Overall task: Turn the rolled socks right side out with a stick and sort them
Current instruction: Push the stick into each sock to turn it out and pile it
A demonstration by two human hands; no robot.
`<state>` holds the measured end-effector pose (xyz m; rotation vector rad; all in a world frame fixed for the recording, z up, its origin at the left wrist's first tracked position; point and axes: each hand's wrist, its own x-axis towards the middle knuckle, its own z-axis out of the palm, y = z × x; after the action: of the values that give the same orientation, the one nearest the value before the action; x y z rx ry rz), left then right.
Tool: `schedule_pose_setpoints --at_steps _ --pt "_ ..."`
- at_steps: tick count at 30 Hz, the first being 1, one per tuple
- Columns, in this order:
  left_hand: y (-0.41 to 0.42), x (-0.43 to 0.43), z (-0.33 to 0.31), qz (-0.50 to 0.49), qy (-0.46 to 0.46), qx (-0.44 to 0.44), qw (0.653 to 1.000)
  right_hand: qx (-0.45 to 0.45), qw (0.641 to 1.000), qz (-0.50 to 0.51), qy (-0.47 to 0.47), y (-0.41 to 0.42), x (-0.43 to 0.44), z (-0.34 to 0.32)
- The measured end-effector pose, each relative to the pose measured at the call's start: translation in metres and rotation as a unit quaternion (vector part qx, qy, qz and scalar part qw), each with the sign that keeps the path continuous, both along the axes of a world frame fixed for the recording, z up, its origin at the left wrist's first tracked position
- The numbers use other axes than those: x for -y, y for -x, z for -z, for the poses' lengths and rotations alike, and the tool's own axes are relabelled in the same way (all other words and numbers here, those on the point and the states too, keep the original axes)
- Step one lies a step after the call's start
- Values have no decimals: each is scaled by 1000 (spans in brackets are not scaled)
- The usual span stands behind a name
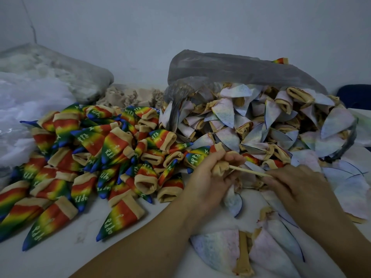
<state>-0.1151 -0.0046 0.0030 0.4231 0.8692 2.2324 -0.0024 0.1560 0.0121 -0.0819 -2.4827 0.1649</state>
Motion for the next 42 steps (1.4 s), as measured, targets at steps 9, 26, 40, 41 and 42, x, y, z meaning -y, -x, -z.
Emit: schedule_pose_setpoints --at_steps 9,26,40,41,42 --pt "-5 -2 2 -38 16 -66 997 69 994 -13 87 -1 16 1" --pt "-1 -7 14 -163 128 -122 971 43 993 34 104 -3 23 5" --pt "11 -5 22 -257 212 -201 921 62 992 30 107 -2 25 8" --pt "10 -6 22 -262 216 -210 917 68 989 28 129 -2 28 8" --pt "9 -7 22 -265 211 -215 916 69 987 26 144 -2 29 8"
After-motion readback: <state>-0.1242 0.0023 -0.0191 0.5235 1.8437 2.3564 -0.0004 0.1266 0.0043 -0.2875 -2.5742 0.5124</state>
